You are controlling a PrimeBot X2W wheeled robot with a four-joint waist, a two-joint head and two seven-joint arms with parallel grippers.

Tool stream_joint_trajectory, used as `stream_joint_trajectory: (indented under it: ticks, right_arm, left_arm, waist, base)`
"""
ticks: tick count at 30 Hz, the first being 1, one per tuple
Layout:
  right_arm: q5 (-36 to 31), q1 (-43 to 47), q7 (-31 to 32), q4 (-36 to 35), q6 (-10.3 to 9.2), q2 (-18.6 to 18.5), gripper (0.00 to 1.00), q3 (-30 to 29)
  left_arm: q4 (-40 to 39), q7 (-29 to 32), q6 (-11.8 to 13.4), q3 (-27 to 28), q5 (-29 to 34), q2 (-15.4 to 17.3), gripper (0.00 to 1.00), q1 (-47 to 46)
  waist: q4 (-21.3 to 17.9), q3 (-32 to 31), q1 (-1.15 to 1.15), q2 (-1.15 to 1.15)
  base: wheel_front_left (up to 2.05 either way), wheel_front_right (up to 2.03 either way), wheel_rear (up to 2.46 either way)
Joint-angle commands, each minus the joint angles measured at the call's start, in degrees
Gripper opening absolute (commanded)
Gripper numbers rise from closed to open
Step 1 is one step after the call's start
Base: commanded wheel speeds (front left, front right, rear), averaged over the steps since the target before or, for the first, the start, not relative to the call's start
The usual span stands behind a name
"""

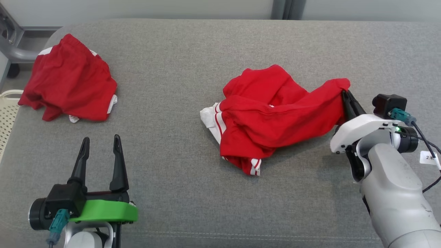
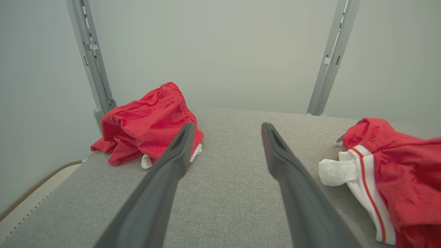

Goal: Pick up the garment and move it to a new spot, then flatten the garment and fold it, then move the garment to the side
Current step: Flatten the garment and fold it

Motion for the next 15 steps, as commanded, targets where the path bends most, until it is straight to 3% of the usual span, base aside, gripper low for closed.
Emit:
stream_joint_trajectory:
  ticks: [1,15]
  right_arm:
    - [1.32,2.14,-0.28,-3.35,-0.02,0.59,0.0,0.22]
    - [7.91,17.21,-0.26,-27.72,-0.02,-3.6,0.0,9.41]
  left_arm:
    - [0.05,-0.15,0.54,0.37,-0.4,-0.05,1.0,0.35]
    - [0.22,-0.15,0.85,-0.04,-1.25,-0.03,1.0,2.21]
  waist:
    - [-0.85,-0.55,0.0,0.0]
    - [-6.27,-2.16,0.0,0.0]
  base:
    - [0.0,0.0,0.0]
    - [0.0,0.0,0.0]
